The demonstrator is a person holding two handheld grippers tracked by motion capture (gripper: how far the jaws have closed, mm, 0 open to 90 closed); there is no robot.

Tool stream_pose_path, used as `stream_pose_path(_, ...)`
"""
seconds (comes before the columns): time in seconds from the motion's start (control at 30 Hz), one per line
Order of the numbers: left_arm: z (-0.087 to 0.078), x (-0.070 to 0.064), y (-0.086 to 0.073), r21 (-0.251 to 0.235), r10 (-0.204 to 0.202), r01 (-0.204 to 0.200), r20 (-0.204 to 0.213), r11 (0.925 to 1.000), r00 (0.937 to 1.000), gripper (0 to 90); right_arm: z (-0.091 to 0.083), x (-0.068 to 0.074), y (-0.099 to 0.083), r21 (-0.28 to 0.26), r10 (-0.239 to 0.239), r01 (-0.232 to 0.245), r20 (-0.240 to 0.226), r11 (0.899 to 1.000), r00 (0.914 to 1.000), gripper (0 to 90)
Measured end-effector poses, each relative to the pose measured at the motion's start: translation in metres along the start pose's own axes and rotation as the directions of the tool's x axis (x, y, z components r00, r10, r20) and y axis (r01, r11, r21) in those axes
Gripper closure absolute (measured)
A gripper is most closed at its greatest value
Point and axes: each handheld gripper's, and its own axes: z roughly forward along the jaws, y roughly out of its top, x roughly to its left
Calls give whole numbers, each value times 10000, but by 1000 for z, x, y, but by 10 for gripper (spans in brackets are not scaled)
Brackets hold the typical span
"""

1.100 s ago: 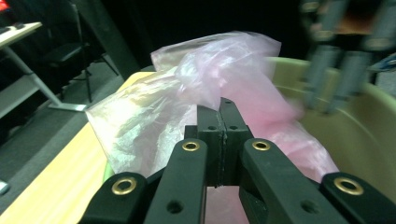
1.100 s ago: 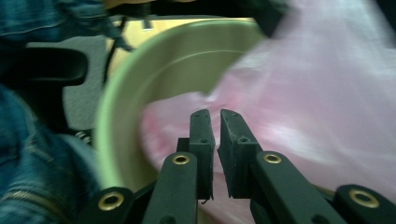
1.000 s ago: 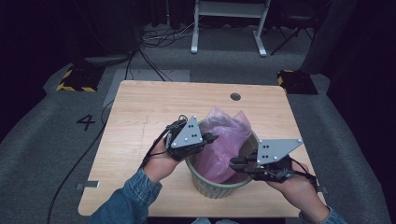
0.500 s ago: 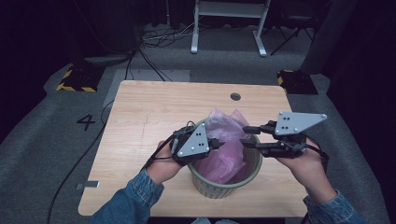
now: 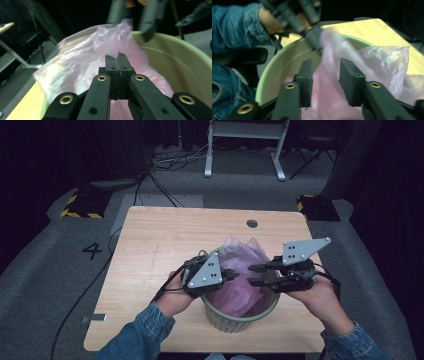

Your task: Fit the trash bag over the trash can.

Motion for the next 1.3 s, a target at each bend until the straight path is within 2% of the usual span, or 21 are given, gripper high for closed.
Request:
stream_pose_path(0.03, 1, -1, 1, 45, 112, -111, -12, 9999, 9999, 893, 1, -3, 0, -29, 135, -136, -155, 9999, 9998, 626)
stream_pose_path(0.07, 2, -2, 2, 100, 155, -154, -69, 9998, 9999, 892, 4, -5, -1, 121, 232, -227, -395, 9997, 9990, 716)
stream_pose_path(0.1, 2, -2, 3, 114, 155, -154, -112, 9998, 9998, 892, 4, -5, -1, 121, 232, -227, -395, 9997, 9990, 716)
stream_pose_path(0.2, 0, 2, 1, 58, -169, 171, -271, 9998, 9995, 893, 9, -2, -3, 532, 81, -48, -636, 9986, 9979, 827)
stream_pose_path(0.27, -1, 5, -1, 3, -312, 313, -280, 9995, 9991, 894, 8, 0, -4, 528, -30, 57, -512, 9986, 9987, 882)
stream_pose_path(0.37, -3, 5, -3, -172, -547, 544, -226, 9984, 9982, 896, 2, 0, -6, 57, 1, 1, -302, 10000, 9995, 896)
stream_pose_path(0.43, -4, 4, -2, -221, -509, 503, -242, 9985, 9984, 896, -2, 0, -7, -274, 142, -149, -228, 9995, 9996, 900)
stream_pose_path(0.67, -7, 5, -2, -182, -482, 475, -386, 9987, 9981, 898, -13, 2, -11, -888, 252, -253, -16, 9957, 9997, 899)
stream_pose_path(0.8, -12, 6, -2, -210, -452, 440, -596, 9988, 9972, 897, -25, -1, -13, -1122, 440, -384, 479, 9929, 9979, 900)
stream_pose_path(0.83, -14, 6, -2, -216, -431, 417, -671, 9989, 9968, 897, -31, -3, -12, -1076, 513, -417, 882, 9933, 9948, 900)
stream_pose_path(0.87, -16, 7, -2, -229, -446, 431, -721, 9988, 9964, 897, -31, -3, -12, -1076, 513, -417, 882, 9933, 9948, 900)
stream_pose_path(0.9, -19, 8, -3, -274, -473, 453, -779, 9986, 9958, 897, -37, -5, -12, -939, 498, -383, 1239, 9948, 9910, 900)
stream_pose_path(0.93, -23, 9, -3, -326, -519, 494, -829, 9982, 9952, 897, -37, -5, -12, -939, 498, -383, 1239, 9948, 9910, 900)
stream_pose_path(1.07, -41, 13, -11, -675, -707, 637, -1081, 9957, 9916, 897, -53, -8, -16, -1002, 698, -519, 1840, 9936, 9804, 900)
stream_pose_path(1.2, -60, 19, -24, -1063, -1091, 966, -1189, 9896, 9869, 896, -64, -12, -25, -1200, 995, -752, 2115, 9899, 9723, 900)
stream_pose_path(1.3, -73, 21, -34, -1068, -1246, 1106, -1346, 9881, 9830, 897, -70, -12, -30, -1292, 1045, -771, 2206, 9886, 9698, 900)
